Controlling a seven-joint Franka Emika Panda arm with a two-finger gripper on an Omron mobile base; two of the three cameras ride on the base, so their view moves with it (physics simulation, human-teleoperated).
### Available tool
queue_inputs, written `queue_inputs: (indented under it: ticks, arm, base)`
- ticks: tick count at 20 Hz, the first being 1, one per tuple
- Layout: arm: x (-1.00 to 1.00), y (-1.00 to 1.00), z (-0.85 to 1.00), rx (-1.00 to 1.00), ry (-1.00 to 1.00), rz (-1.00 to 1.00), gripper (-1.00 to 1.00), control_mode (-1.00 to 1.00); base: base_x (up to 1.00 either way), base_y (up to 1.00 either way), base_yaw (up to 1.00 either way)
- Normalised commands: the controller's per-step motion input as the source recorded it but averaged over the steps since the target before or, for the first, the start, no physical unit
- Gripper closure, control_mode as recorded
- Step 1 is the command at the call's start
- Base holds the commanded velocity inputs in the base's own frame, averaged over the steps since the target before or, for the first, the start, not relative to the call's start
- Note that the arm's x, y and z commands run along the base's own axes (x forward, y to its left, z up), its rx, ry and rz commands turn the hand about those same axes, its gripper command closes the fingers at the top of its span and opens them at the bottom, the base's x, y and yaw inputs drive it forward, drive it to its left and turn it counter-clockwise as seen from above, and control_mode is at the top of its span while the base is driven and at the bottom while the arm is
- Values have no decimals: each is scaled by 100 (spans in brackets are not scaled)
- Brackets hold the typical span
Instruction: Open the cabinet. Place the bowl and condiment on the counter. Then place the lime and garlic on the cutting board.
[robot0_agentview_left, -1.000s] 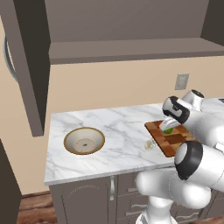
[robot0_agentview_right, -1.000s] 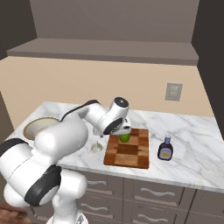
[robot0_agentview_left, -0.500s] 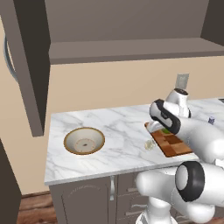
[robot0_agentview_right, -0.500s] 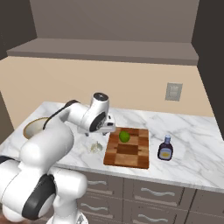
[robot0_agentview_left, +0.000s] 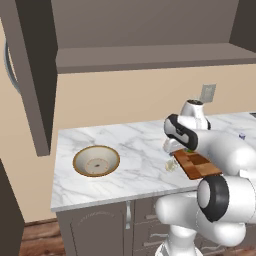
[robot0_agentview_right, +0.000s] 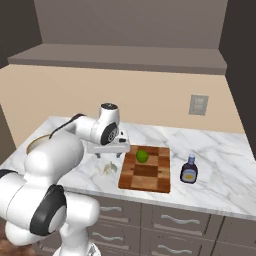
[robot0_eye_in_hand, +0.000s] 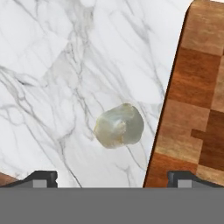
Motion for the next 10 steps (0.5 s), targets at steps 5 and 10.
queue_inputs:
  ticks: [5,10]
  arm:
    - [3,4,-35,0,-3,0,-100,-100]
    - [0,0,-20,1,-7,0,-100,-100]
  base:
    - [0,0,0]
    - [0,0,0]
